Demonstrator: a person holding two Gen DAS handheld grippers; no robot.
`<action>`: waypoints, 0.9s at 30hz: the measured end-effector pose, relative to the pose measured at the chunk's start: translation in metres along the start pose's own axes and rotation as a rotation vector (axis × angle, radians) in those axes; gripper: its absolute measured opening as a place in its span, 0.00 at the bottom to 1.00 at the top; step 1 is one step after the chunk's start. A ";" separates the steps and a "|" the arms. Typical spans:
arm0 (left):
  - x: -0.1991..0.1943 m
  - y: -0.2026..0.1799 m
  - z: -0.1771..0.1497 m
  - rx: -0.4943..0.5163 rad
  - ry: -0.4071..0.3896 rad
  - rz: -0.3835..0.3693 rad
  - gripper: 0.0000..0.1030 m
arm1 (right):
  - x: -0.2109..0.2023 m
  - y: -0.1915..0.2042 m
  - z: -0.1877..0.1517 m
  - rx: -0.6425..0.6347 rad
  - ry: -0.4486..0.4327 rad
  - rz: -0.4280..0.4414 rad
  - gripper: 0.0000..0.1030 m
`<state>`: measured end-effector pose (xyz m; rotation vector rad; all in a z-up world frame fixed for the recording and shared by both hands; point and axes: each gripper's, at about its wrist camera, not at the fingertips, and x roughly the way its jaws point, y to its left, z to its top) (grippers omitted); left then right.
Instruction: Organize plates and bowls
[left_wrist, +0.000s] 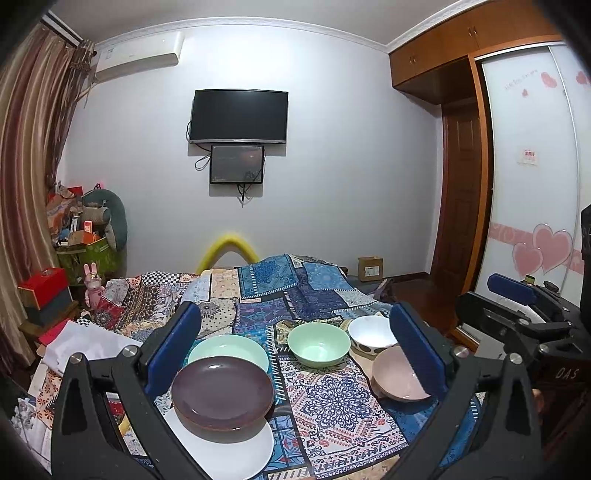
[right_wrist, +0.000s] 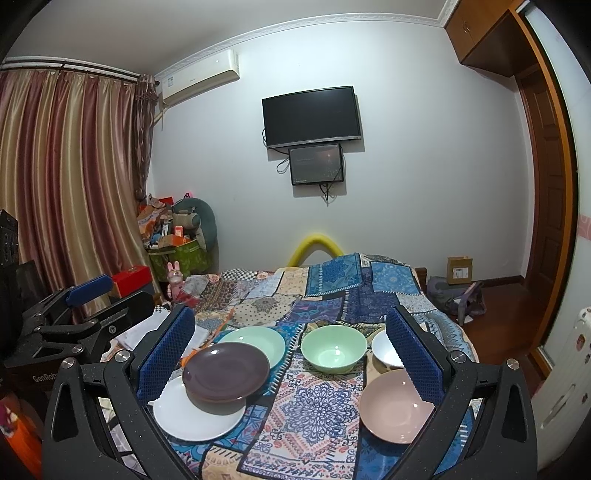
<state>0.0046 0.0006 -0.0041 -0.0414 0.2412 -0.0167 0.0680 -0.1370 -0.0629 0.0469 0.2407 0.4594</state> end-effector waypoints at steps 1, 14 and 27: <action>0.000 0.000 0.000 -0.001 0.000 -0.001 1.00 | 0.000 0.000 0.000 -0.001 0.001 0.000 1.00; 0.001 0.000 0.002 -0.001 0.000 0.002 1.00 | 0.000 0.000 0.001 0.000 0.000 0.002 1.00; 0.001 -0.001 0.001 -0.001 0.000 0.003 1.00 | 0.000 0.000 0.002 0.004 0.001 0.011 1.00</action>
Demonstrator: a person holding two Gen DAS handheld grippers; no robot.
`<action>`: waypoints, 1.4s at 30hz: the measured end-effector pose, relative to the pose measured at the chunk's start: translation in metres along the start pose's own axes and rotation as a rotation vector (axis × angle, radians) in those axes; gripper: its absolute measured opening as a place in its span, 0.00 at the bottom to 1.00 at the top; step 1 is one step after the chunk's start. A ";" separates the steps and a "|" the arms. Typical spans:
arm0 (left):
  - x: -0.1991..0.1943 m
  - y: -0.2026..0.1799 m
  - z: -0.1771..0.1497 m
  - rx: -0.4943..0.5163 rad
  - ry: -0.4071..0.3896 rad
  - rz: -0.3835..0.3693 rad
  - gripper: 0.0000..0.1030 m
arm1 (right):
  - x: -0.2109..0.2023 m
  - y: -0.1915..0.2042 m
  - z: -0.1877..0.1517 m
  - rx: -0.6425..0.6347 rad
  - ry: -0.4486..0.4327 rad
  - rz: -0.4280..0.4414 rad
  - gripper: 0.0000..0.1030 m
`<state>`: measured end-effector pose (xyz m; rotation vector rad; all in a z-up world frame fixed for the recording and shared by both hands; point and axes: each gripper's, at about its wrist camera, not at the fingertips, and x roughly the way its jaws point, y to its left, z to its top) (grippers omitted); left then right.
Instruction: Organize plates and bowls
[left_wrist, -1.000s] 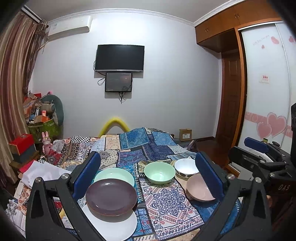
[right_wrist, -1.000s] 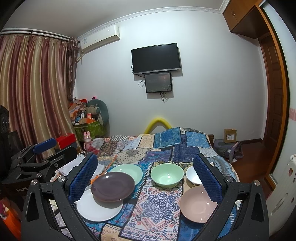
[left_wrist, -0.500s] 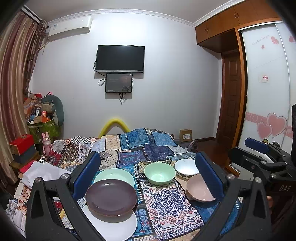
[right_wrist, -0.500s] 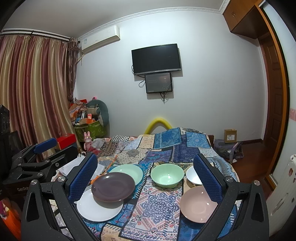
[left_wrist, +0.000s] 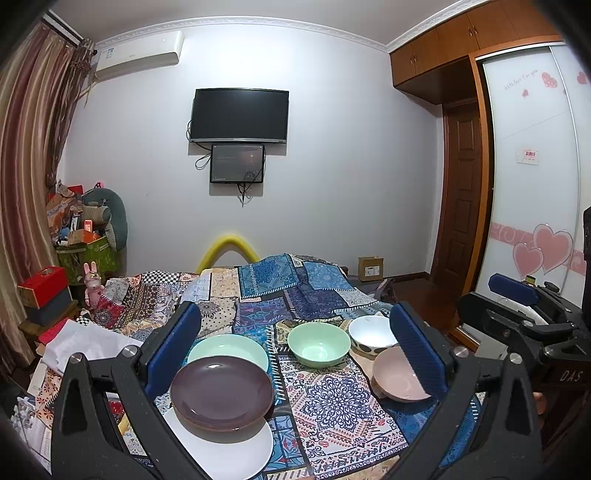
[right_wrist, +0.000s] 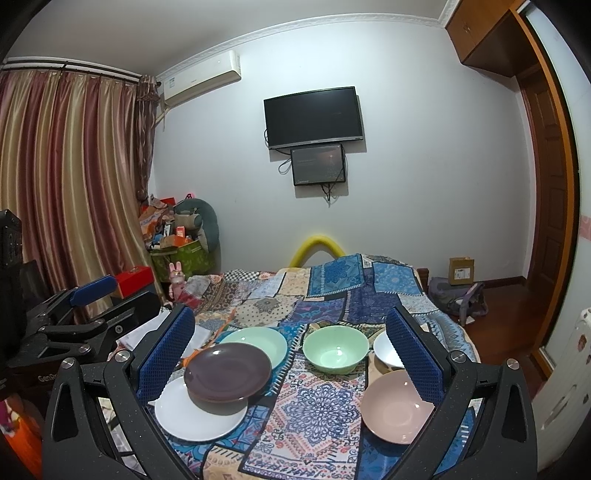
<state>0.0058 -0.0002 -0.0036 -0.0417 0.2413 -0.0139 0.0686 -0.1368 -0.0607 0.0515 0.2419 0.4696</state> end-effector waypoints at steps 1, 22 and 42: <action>0.000 0.000 0.000 0.000 0.001 -0.001 1.00 | 0.000 0.000 0.000 0.001 0.001 0.003 1.00; 0.018 0.026 -0.010 -0.044 0.043 0.011 1.00 | 0.025 0.012 -0.006 -0.009 0.034 0.030 1.00; 0.115 0.160 -0.056 -0.155 0.345 0.104 0.83 | 0.137 0.026 -0.055 -0.025 0.291 0.060 0.87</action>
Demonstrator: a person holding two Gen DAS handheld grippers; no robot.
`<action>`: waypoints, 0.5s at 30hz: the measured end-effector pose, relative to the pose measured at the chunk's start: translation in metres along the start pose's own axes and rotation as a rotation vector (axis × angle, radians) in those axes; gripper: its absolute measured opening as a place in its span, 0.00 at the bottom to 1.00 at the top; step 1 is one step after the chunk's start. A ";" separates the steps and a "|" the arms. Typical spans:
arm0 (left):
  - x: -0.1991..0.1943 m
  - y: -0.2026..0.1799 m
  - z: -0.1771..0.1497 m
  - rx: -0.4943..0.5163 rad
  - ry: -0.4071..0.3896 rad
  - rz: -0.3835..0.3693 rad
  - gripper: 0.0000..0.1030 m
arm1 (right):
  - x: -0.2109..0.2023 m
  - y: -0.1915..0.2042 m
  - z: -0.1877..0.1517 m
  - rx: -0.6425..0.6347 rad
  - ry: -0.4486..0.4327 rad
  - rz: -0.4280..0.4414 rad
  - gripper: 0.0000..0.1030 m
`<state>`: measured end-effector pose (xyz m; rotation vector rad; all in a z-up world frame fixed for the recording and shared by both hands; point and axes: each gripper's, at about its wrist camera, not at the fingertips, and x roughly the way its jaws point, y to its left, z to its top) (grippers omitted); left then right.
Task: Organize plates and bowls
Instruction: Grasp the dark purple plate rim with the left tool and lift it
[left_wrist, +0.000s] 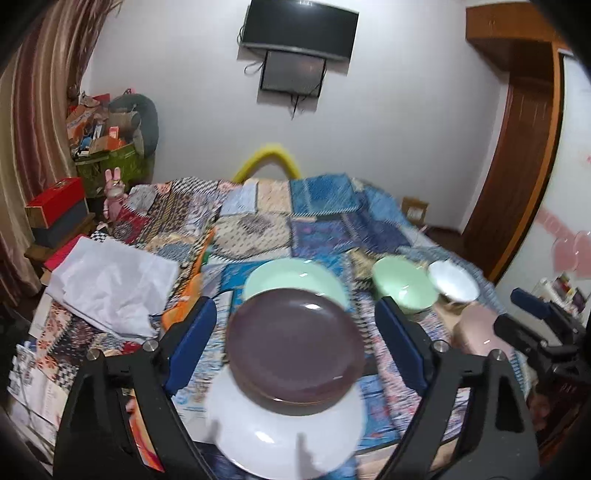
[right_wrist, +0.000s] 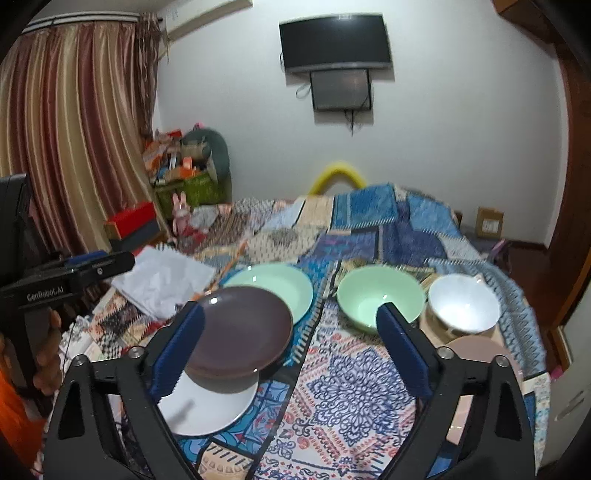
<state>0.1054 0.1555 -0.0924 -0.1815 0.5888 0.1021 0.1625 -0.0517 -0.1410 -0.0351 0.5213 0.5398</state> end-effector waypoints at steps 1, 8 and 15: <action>0.008 0.006 -0.001 0.014 0.019 0.014 0.83 | 0.008 0.000 -0.002 0.000 0.017 0.005 0.84; 0.061 0.045 -0.016 0.047 0.168 0.054 0.74 | 0.056 -0.002 -0.011 0.019 0.128 0.025 0.74; 0.109 0.070 -0.039 0.019 0.299 0.044 0.65 | 0.102 -0.004 -0.020 0.037 0.223 0.039 0.66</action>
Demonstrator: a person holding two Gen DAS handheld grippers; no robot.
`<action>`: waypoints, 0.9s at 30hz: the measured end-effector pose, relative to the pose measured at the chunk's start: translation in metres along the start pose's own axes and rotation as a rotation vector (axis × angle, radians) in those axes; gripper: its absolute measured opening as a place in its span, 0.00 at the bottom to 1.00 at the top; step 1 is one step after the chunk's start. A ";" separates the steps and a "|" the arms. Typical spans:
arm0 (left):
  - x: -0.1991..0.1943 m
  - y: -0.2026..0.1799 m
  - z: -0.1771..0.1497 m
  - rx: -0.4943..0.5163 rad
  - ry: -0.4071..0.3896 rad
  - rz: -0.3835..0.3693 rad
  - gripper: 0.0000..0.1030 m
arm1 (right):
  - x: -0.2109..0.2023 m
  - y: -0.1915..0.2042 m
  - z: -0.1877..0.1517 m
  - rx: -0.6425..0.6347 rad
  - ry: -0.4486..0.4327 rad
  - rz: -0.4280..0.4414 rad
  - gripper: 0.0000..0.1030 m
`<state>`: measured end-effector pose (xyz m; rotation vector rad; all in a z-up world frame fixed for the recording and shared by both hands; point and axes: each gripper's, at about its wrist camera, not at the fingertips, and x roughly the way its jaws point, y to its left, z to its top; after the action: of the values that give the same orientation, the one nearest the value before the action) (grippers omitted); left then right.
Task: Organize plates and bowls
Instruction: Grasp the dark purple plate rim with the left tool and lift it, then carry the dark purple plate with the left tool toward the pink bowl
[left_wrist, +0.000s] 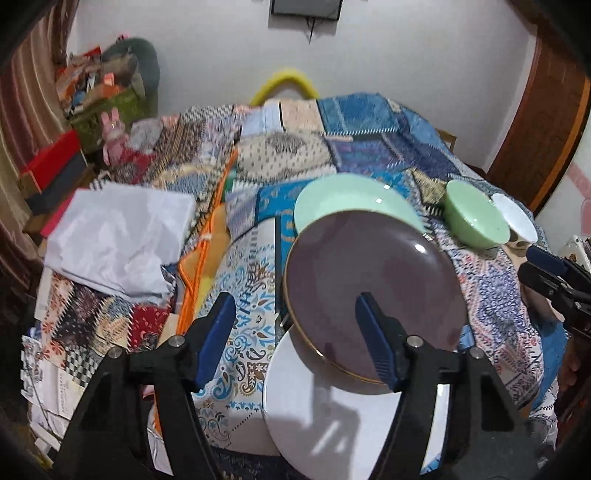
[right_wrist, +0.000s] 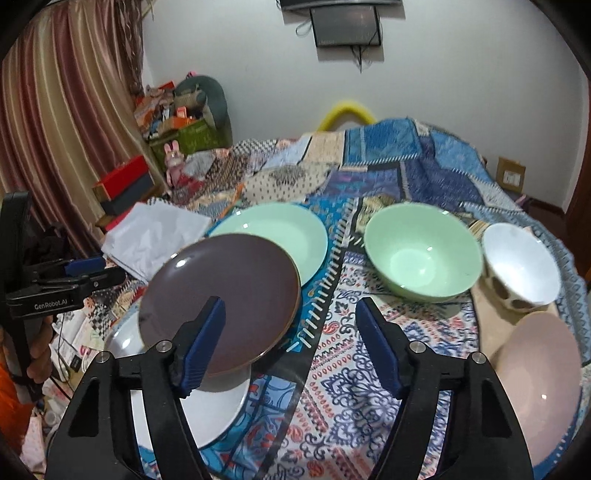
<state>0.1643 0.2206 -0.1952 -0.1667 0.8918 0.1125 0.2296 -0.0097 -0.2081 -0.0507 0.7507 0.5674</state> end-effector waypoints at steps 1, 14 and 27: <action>0.006 0.003 0.000 -0.006 0.013 -0.008 0.63 | 0.006 -0.001 0.000 0.002 0.012 0.003 0.64; 0.055 0.009 0.005 -0.013 0.101 -0.090 0.39 | 0.059 -0.007 -0.007 0.036 0.150 0.016 0.48; 0.077 0.007 0.006 -0.012 0.168 -0.141 0.34 | 0.082 -0.010 -0.008 0.079 0.239 0.113 0.23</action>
<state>0.2152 0.2305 -0.2524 -0.2519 1.0436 -0.0281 0.2782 0.0188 -0.2694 -0.0024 1.0123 0.6459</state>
